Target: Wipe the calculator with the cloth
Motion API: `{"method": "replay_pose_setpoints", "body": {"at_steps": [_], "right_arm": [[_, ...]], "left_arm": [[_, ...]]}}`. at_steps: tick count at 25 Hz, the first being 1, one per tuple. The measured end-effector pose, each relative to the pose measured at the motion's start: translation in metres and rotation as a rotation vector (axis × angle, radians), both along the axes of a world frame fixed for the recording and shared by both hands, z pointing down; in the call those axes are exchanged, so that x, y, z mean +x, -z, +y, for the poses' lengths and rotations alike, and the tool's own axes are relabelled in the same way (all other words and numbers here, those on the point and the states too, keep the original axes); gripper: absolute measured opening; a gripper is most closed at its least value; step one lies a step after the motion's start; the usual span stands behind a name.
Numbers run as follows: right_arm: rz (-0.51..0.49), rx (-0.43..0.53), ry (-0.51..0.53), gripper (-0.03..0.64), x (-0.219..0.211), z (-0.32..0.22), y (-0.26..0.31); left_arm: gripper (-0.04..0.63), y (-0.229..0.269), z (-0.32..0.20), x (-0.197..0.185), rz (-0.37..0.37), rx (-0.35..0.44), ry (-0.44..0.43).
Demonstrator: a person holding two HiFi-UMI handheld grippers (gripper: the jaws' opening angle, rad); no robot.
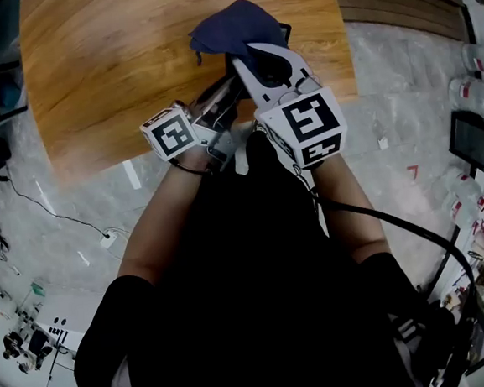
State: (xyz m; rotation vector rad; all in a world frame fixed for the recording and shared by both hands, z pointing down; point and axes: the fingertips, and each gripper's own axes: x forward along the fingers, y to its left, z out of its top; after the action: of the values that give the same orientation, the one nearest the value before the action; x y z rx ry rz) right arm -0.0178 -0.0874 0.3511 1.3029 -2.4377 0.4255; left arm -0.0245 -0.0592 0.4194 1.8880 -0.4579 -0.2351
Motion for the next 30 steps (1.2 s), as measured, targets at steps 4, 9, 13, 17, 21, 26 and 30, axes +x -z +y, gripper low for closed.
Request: {"method": "replay_pose_setpoints", "body": {"at_steps": [4, 9, 13, 17, 21, 26, 30], "right_arm": [[-0.025, -0.041, 0.055, 0.06, -0.017, 0.019, -0.009], [-0.037, -0.088, 0.103, 0.06, -0.025, 0.044, -0.025], [-0.038, -0.114, 0.126, 0.06, -0.026, 0.057, -0.032], [-0.029, -0.12, 0.107, 0.06, -0.019, 0.058, -0.034], [-0.016, -0.118, 0.034, 0.06, 0.008, 0.045, -0.035], [0.007, -0.115, -0.071, 0.06, 0.042, 0.026, -0.045], [0.018, -0.113, -0.13, 0.06, 0.057, 0.015, -0.047]], "left_arm": [[0.074, 0.003, -0.018, -0.014, 0.056, -0.037, 0.077], [0.074, 0.006, -0.036, -0.029, 0.102, -0.068, 0.153], [0.074, 0.009, -0.04, -0.031, 0.119, -0.072, 0.168], [0.074, 0.012, -0.037, -0.027, 0.129, -0.072, 0.156], [0.074, 0.013, -0.03, -0.017, 0.122, -0.065, 0.123], [0.074, 0.007, -0.029, -0.02, 0.111, -0.066, 0.12], [0.074, 0.006, -0.024, -0.02, 0.106, -0.069, 0.108]]}}
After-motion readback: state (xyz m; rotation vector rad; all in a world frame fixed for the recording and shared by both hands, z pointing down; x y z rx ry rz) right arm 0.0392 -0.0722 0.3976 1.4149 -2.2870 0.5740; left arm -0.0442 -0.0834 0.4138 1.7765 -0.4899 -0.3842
